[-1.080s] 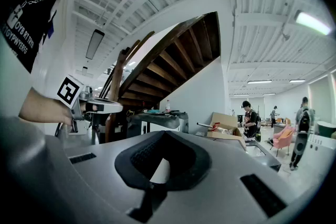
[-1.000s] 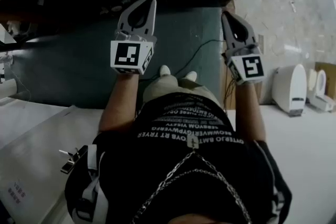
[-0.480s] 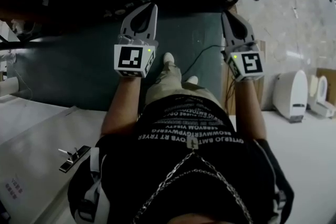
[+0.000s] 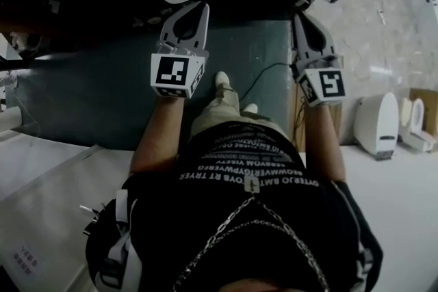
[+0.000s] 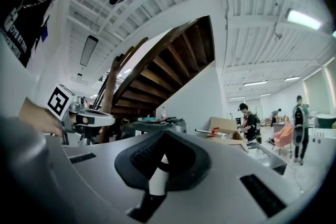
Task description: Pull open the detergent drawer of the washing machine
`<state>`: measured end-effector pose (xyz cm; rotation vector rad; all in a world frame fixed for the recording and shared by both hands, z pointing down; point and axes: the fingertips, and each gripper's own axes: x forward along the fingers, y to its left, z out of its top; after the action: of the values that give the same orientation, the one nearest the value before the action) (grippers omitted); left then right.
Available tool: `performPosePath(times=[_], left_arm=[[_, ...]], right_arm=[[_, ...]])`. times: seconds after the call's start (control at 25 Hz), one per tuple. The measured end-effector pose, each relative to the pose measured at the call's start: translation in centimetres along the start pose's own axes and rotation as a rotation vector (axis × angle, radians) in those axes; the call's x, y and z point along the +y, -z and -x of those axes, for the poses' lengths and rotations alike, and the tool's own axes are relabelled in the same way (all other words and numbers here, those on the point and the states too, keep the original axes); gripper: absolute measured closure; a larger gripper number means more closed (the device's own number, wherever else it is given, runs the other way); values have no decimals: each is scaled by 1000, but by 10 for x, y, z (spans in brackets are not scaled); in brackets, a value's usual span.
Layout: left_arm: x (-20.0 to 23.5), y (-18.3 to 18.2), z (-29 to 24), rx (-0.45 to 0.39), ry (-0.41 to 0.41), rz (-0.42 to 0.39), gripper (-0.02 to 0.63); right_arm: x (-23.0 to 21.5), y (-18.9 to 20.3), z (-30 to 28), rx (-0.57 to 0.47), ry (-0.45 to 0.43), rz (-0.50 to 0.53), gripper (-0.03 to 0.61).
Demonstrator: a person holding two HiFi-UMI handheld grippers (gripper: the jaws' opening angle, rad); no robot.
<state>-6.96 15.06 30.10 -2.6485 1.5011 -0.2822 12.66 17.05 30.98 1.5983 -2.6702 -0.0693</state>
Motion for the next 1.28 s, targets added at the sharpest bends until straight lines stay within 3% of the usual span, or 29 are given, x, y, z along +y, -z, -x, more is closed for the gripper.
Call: performPosePath(times=[0.12, 0.44, 0.8, 1.28], left_arm=[[10, 1, -13, -7, 16, 0, 611], [46, 6, -38, -25, 20, 37, 611], [84, 26, -64, 32, 37, 39, 611], [125, 42, -109, 38, 90, 52, 611]], right_arm=[[7, 4, -15, 28, -44, 19, 589], [10, 9, -60, 54, -51, 7, 589], [18, 12, -109, 68, -94, -17, 589], [7, 29, -167, 110, -62, -44, 589]])
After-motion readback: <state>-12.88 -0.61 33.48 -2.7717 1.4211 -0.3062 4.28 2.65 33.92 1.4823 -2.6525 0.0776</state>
